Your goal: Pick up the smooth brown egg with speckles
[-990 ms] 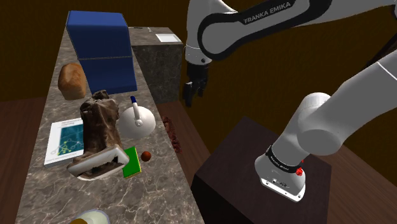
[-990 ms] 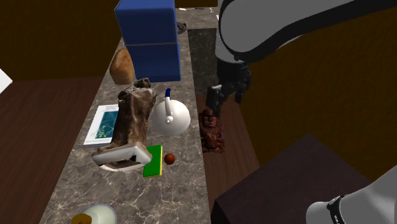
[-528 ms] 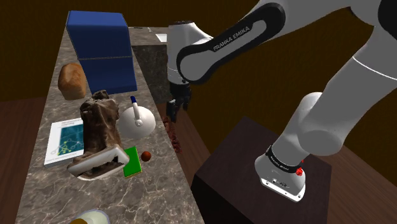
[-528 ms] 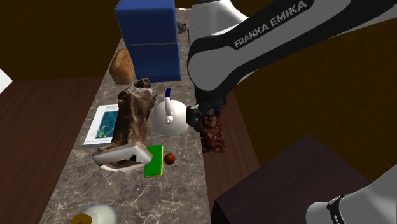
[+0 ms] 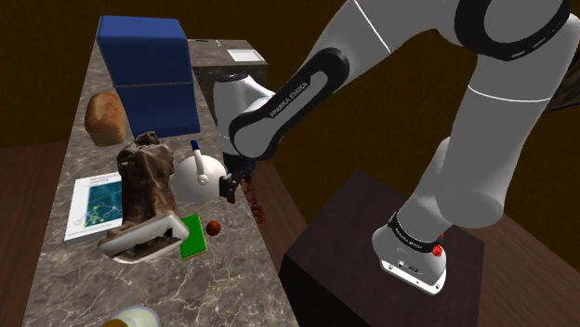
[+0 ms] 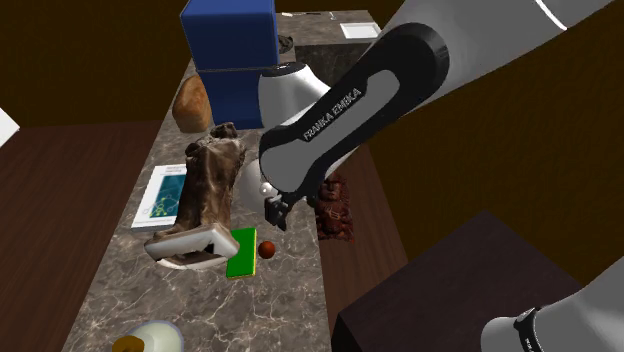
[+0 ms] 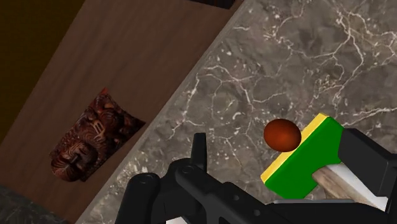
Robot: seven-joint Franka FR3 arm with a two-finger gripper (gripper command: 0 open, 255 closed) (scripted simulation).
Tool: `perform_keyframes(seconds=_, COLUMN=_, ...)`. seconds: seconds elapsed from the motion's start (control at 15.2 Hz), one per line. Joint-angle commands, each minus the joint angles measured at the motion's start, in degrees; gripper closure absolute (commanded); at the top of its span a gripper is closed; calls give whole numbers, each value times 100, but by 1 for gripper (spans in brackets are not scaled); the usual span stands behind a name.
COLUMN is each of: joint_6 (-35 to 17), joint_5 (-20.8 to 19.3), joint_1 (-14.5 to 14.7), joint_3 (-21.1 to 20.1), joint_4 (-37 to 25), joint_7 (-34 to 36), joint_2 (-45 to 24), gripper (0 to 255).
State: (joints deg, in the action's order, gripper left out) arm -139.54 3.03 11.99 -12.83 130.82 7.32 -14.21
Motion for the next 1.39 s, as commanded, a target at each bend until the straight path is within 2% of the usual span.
perform_keyframes(seconds=0.0, joint_6=-198, joint_5=-113, joint_1=101, joint_3=-8, joint_4=-207, joint_7=87, joint_2=-409, gripper=0)
perform_keyframes(seconds=0.59, joint_6=-646, joint_5=-580, joint_1=673, joint_3=120, joint_4=-1687, joint_7=369, joint_2=-2364, gripper=0)
perform_keyframes(seconds=1.25, joint_6=-982, joint_5=-655, joint_1=752, joint_3=216, joint_4=-1893, joint_7=382, joint_2=-2906, gripper=0)
perform_keyframes(seconds=1.32, joint_6=-980, joint_5=-655, joint_1=750, joint_3=217, joint_4=-1897, joint_7=379, joint_2=-2908, gripper=255)
